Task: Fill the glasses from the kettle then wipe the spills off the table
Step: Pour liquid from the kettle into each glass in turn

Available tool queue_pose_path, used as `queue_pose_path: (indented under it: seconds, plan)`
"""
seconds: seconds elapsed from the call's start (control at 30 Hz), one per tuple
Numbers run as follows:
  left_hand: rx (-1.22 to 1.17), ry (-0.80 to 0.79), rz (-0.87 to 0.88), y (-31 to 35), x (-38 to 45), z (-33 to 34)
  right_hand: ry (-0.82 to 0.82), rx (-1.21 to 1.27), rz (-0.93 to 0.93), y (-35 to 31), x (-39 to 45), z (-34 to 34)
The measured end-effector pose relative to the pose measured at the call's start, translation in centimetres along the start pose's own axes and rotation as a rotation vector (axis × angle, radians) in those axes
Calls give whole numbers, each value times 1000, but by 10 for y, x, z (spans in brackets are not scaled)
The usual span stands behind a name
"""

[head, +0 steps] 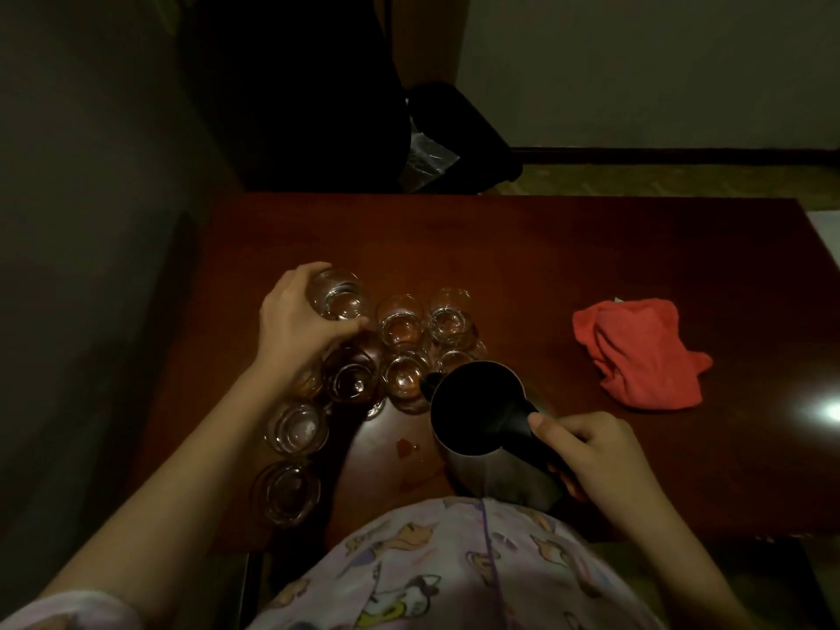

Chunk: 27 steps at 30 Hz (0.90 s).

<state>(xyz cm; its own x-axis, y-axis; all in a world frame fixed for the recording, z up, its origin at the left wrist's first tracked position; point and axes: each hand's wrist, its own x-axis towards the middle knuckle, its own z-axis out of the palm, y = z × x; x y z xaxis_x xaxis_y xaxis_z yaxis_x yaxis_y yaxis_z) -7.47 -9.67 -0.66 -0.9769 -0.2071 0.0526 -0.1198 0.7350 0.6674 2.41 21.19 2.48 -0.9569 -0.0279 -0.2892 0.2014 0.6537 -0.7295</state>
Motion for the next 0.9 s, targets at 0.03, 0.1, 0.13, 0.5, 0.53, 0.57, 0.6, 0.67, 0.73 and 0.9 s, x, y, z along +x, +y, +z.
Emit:
queue_pose_path:
  seconds: [0.03,0.1,0.13,0.5,0.53,0.57,0.6,0.67,0.73,0.9]
  plan:
    - [-21,5,-4,4,-6,-4,-1,7,3,0,0,0]
    - [-62,5,-18,9,-19,-11,0,10,11,0,1,0]
    - [-80,-1,-21,12,-26,-13,-2,6,10,0,1,0]
    - [-181,-213,31,27,-105,-5,-3,2,9,-2,0,-1]
    - [-193,-239,38,27,-110,-2,3,7,4,-1,-1,-1]
    - [-198,-261,42,25,-115,1,5,14,-1,0,-2,0]
    - [-192,-281,45,23,-119,5,4,18,-4,0,-3,0]
    - [-173,-316,43,20,-126,13,-1,14,-13,1,-4,-1]
    - [-157,-329,30,13,-131,23,4,11,-19,1,-4,-2]
    - [-116,-348,-30,-9,-135,45,-6,-64,-30,2,-1,-1]
